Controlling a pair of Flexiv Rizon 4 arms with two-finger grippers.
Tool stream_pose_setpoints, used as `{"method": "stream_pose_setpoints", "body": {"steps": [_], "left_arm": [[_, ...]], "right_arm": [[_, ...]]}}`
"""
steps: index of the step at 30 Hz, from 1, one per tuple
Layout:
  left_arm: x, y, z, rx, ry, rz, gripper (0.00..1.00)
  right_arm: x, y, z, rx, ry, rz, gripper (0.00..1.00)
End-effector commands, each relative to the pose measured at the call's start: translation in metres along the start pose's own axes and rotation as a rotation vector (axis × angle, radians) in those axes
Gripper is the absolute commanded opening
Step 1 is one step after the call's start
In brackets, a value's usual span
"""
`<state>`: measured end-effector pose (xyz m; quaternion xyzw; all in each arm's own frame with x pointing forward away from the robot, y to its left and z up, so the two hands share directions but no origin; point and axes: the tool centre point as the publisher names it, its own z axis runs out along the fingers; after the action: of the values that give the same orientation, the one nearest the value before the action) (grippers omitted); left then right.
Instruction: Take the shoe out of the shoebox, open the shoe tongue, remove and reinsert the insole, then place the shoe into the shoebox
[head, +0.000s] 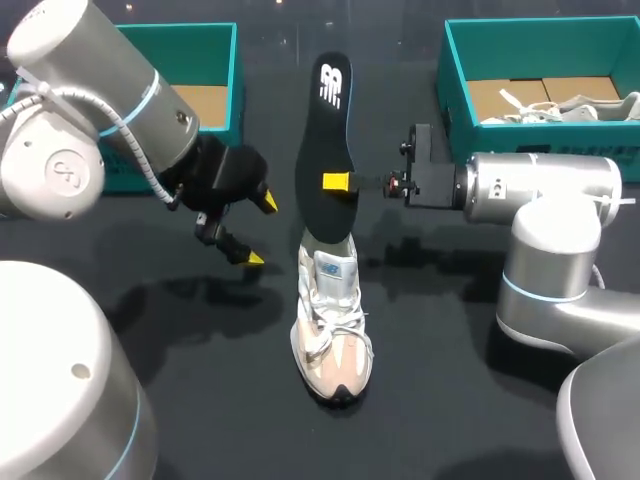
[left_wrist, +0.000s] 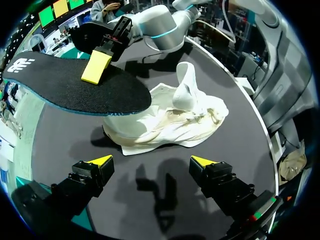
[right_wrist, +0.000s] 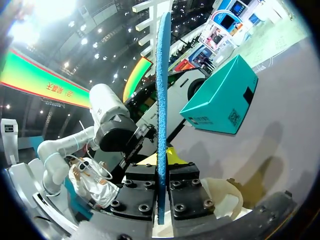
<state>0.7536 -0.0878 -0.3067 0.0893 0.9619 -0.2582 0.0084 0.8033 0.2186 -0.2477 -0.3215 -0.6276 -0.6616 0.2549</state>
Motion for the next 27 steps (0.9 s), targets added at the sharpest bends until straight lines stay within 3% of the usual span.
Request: {"method": "stream_pose_setpoints", "body": {"steps": [1,13,27], "left_arm": [[0.000,0.000,0.018,0.001,-0.009,-0.009,1.00],[0.000,-0.005,0.038,0.013,-0.024,-0.038,1.00],[-0.008,-0.006,0.046,0.000,-0.040,-0.077,1.00]], "right_arm": [[-0.007,-0.006,0.003,-0.021,0.029,-0.035,0.00],[-0.023,-0.009,0.001,-0.028,0.064,-0.114,0.00],[-0.024,-0.010,0.001,-0.030,0.071,-0.114,0.00]]}}
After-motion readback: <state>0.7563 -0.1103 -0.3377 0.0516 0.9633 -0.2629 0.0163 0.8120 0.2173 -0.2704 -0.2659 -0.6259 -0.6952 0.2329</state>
